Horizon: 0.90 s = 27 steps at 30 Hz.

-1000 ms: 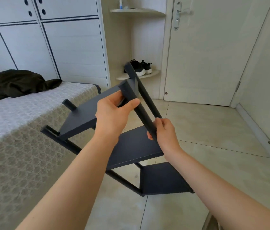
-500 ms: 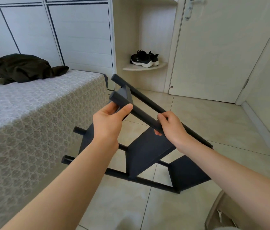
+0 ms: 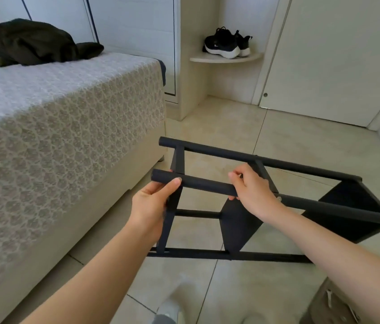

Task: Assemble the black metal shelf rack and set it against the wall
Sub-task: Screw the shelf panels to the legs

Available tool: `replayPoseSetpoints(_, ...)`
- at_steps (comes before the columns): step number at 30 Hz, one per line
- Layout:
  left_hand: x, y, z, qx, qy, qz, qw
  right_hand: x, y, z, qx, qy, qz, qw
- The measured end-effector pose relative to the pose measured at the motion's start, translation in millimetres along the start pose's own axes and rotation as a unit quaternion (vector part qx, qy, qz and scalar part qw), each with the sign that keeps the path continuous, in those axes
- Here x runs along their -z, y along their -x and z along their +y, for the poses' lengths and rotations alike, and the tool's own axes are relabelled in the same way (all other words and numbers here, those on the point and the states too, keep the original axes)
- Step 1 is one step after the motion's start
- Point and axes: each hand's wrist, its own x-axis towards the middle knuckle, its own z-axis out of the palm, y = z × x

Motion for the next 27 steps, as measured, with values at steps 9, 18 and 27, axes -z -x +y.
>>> replayPoseSetpoints(9,39.9,-20.2,-70.8,0.041,0.031,0.002,0.999,-50.0,-5.8,37.7,0.007,0.012,-0.046,0.999)
replayPoseSetpoints(18,58.5,-17.9,-106.4,0.045,0.067,0.004,0.997,-67.8,3.7,49.8,0.017,0.033,-0.055,0.998)
replayPoseSetpoints(27,71.1,-21.1,-87.7,-0.009,-0.116,-0.013,0.993,-60.9,4.9,47.0,-0.002,0.056,-0.093,0.994)
